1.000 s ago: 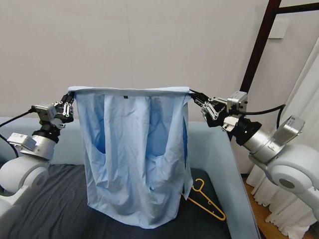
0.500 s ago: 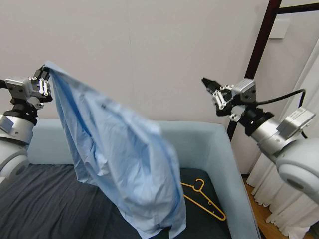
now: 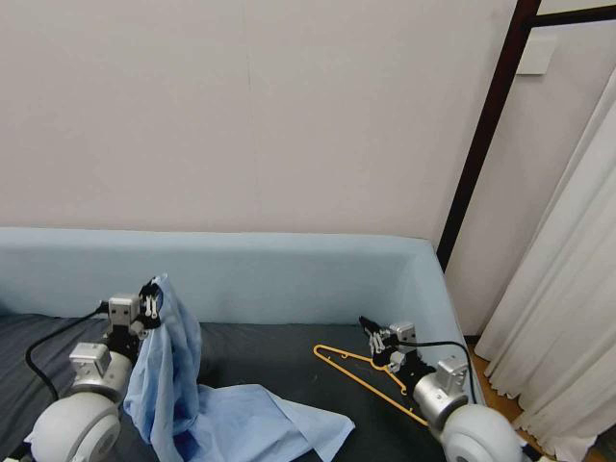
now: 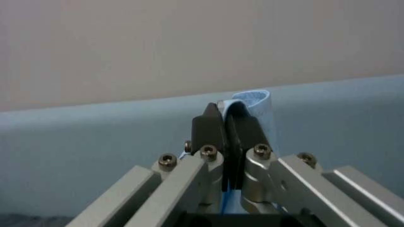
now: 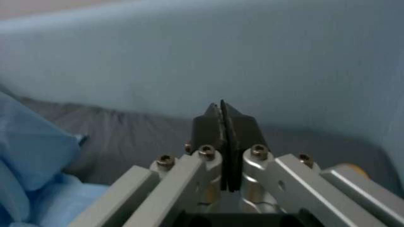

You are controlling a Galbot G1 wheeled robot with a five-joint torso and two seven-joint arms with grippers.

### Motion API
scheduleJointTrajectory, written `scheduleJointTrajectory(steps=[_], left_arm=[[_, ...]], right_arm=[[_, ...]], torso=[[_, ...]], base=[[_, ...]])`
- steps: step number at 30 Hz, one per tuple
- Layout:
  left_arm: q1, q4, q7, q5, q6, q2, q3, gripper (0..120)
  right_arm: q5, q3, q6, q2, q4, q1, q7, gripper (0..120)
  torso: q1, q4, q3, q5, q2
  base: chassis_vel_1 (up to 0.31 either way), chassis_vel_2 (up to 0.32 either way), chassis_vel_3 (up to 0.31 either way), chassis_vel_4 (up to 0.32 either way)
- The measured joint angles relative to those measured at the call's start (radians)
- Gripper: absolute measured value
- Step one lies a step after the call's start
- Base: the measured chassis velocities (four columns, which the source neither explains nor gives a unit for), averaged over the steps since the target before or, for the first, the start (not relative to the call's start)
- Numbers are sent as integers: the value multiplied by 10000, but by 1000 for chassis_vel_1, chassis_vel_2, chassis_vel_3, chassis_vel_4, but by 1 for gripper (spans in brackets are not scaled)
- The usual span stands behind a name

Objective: Pick up the clothes from the sofa and hang them on the clothes hanger.

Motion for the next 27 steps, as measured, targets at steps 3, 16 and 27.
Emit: scheduleJointTrajectory(steps=[3, 16, 27], left_arm=[[365, -43, -119, 105, 29, -224, -227, 0], [1231, -747, -199, 401, -469, -473, -848, 0], [1207, -768, -206, 661, -680, -588, -829, 0]], right_arm=[[114, -578, -1761, 711, -1953, 1117, 136, 16], [-4123, -1004, -2490, 2700, -7753, 3081, -2548, 63], [-6070, -104, -2953, 2710, -9459, 3302, -5033, 98]], torso=[[0, 0, 0, 1, 0], [2, 0, 1, 1, -1], [2, -3, 1, 1, -1]], base=[[0, 0, 0, 0], [0, 0, 0, 0], [0, 0, 0, 0]])
